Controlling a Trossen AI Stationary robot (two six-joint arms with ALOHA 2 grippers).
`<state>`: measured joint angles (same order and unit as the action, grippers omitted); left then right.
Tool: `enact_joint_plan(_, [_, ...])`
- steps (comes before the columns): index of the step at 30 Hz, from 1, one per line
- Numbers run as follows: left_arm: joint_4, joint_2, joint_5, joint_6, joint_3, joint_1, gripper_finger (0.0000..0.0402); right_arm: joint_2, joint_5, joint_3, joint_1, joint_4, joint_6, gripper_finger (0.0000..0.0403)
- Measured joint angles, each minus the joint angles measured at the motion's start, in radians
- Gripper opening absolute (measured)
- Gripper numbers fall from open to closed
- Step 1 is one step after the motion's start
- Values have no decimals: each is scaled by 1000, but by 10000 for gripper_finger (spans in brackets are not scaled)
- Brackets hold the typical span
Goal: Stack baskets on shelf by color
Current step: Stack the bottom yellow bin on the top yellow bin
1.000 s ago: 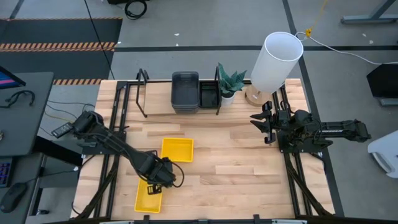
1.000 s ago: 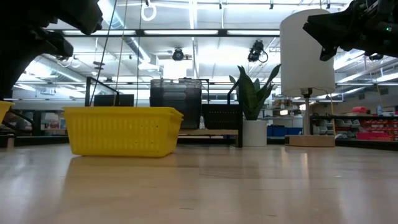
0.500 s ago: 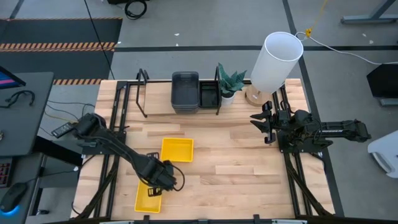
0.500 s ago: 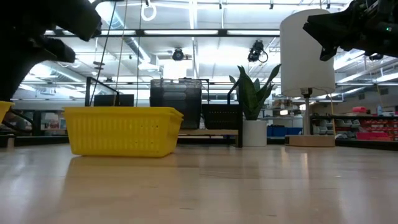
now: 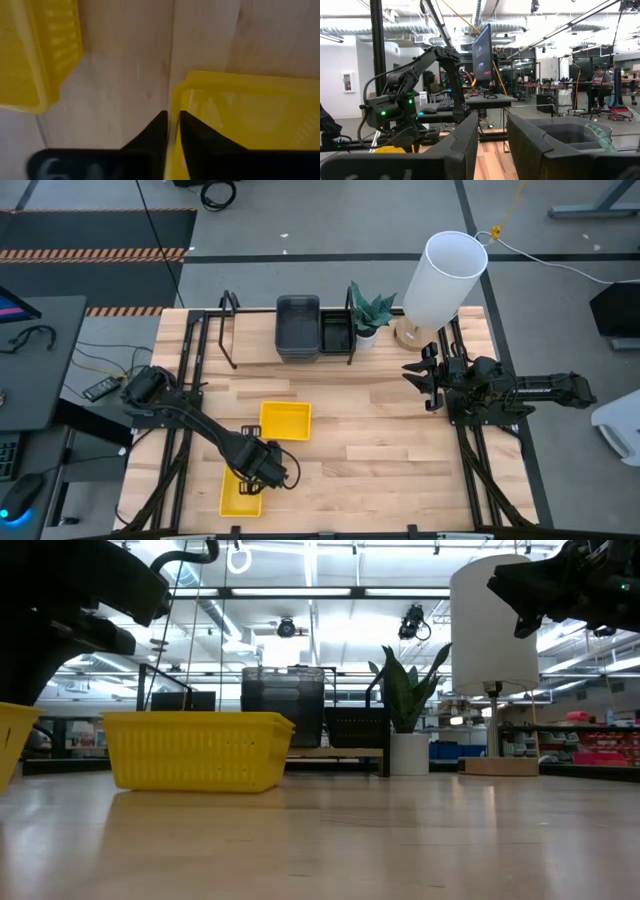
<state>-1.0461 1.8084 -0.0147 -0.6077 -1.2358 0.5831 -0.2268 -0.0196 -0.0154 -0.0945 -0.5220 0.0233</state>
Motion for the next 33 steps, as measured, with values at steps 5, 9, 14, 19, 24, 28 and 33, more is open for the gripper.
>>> enact_joint_plan(5, [2, -1, 2, 12, 0, -2, 15, 0, 0, 0, 0, 0, 0, 109])
enact_joint_plan(9, [-8, -1, 3, 17, -21, -7, 17, 0, 0, 0, 0, 0, 0, 109])
enact_joint_plan(14, [-99, -4, -1, 40, -130, -42, 15, 0, 0, 0, 0, 0, 0, 109])
enact_joint_plan(19, [-216, -4, -49, 52, -264, -88, 14, 0, 0, 0, 0, 0, 0, 109])
enact_joint_plan(24, [-318, -5, -118, 15, -378, -132, 22, 0, 0, 0, 0, 0, 0, 109])
enact_joint_plan(28, [-364, -5, -179, 14, -449, -162, 16, 0, 0, 0, 0, 0, 0, 109])
enact_joint_plan(33, [-406, -5, -210, 97, -529, -203, 14, 0, 0, 0, 0, 0, 0, 109])
